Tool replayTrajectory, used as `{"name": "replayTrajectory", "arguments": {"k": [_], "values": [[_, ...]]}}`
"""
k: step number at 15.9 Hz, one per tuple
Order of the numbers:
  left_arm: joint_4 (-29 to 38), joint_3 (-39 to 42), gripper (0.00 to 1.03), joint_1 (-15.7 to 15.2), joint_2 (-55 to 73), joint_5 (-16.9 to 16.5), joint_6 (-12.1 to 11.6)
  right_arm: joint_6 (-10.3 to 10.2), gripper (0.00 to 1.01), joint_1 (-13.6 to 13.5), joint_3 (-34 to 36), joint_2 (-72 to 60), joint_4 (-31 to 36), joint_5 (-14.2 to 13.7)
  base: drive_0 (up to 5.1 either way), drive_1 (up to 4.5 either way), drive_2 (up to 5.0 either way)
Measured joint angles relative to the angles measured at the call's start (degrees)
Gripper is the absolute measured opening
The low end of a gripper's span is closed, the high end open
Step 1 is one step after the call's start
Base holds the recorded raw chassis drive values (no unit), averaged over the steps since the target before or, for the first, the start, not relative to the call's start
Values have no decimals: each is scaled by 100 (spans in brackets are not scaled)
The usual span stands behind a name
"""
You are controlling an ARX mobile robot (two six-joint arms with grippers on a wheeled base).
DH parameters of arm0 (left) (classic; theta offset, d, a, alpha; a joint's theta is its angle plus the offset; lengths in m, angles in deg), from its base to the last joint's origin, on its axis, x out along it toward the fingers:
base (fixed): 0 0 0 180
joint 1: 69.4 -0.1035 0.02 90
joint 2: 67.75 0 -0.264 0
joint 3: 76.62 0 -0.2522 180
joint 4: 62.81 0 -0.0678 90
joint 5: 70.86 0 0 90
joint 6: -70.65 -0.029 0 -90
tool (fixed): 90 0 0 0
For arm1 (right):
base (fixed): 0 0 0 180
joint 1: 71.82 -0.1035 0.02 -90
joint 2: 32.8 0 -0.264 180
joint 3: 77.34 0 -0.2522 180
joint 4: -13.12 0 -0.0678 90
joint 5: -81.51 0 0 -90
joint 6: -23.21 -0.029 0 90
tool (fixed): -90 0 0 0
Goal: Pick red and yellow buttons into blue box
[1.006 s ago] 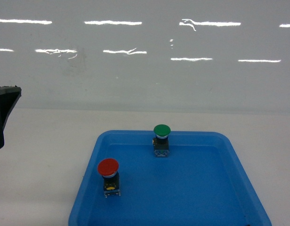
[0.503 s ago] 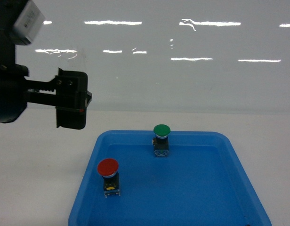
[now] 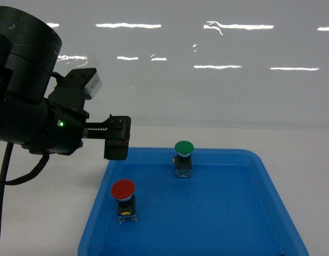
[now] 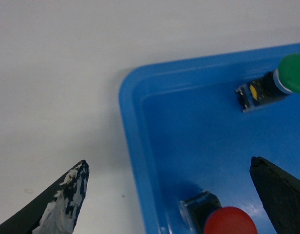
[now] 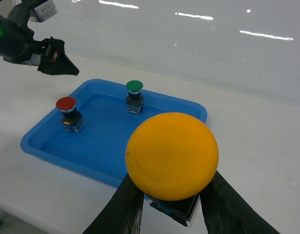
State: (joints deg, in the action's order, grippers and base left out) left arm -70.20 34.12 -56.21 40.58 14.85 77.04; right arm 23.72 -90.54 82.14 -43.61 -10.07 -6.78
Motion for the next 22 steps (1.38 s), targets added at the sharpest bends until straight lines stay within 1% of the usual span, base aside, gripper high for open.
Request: {"name": "replayTrajectory", "arguments": {"k": [2,3,5,6,7,11,13,15,18,19,22], "values": [[-212,11,98,173,-2,-105,184,0,25,0,0,0,0,0,0,0,0],[-398,46,98,275,-9,-243,378,0,25,0,0,0,0,0,0,0,0],[-461,131,98,431,-11,-378,560,0,25,0,0,0,0,0,0,0,0],[-363,175,98,481,-11,-321,564,0,25,0,0,0,0,0,0,0,0],[-297,201,98,501,-9,-345,564,0,25,2,0,0,0,0,0,0,0],[-168,203,98,461,181,-402,562,0,25,2,0,0,0,0,0,0,0],[-201,203,98,391,374,-553,562,0,25,0,0,0,0,0,0,0,0],[-142,195,98,328,490,-603,540,0,25,0,0,0,0,0,0,0,0],[-177,164,98,315,610,-723,531,0,25,0,0,0,0,0,0,0,0],[-295,116,98,315,673,-933,616,0,25,0,0,0,0,0,0,0,0],[-236,42,98,326,763,-955,627,0,25,0,0,0,0,0,0,0,0]]}}
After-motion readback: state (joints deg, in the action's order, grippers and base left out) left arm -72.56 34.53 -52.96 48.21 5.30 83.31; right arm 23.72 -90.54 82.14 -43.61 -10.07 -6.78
